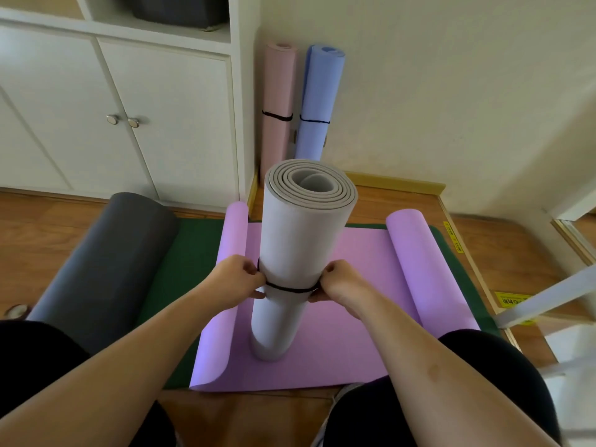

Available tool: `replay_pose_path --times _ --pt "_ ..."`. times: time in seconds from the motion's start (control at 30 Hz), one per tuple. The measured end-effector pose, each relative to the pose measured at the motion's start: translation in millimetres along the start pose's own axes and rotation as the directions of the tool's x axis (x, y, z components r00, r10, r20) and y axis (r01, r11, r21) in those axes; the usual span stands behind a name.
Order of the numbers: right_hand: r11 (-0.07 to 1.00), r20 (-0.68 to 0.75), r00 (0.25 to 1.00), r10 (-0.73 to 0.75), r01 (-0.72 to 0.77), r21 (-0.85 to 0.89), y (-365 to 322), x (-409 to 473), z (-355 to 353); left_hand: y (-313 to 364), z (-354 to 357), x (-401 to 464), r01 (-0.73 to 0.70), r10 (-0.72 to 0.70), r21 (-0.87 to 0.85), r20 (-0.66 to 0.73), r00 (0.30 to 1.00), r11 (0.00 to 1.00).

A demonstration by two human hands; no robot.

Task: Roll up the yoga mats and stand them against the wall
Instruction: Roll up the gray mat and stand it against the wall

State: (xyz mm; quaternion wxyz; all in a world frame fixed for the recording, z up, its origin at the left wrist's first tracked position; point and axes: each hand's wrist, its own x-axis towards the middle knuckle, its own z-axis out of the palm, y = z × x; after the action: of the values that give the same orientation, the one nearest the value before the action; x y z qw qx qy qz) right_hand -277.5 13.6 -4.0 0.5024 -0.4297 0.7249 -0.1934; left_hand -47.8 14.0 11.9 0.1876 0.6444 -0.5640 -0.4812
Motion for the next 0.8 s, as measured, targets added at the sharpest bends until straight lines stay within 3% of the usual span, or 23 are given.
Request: replay_pose_path --times 0.1,0.2,0.3,0.37,0.43,0.53,0.63,0.8 --pt "0.99 0.017 0.999 -0.029 0.031 -0.14 -1.0 -4.5 2.7 -1.6 -2.0 -0.6 -0.075 0.08 0.27 -0.008 0.997 0.96" --pt "0.919 -0.007 0.998 -0.061 0.054 -0.391 -2.0 -14.8 8.3 -3.9 -2.3 -3.1 -0.155 0.165 0.452 0.017 0.986 0.879" --pt "0.91 -0.027 0.998 -0.061 0.044 -0.411 2.6 -20.8 16.5 -10.5 -1.8 -4.8 -0.145 0.156 0.481 0.017 0.988 0.865" --pt "0.948 -0.082 0.992 -0.093 0.063 -0.312 3.3 -15.4 15.6 -16.8 -1.8 -1.2 -0.102 0.12 0.393 -0.022 0.993 0.914" --pt "0.981 -0.127 0.987 -0.101 0.078 -0.176 0.4 -8.0 11.1 -19.8 -1.0 1.5 -0.013 0.025 0.144 -0.083 0.996 0.989" --pt "0.988 -0.123 0.991 -0.056 0.073 0.137 -7.8 -8.5 7.2 -13.6 0.2 2.8 0.068 -0.089 -0.19 -0.106 0.99 0.979" --pt "0.972 -0.121 0.991 -0.057 0.083 0.219 -9.9 -10.8 4.2 -9.2 1.5 7.3 0.049 -0.058 -0.2 -0.035 0.998 0.978" --pt "0.986 -0.145 0.989 -0.027 0.051 0.16 -10.4 -14.1 3.3 -1.8 3.1 7.7 0.045 -0.045 -0.132 0.001 0.999 0.99"
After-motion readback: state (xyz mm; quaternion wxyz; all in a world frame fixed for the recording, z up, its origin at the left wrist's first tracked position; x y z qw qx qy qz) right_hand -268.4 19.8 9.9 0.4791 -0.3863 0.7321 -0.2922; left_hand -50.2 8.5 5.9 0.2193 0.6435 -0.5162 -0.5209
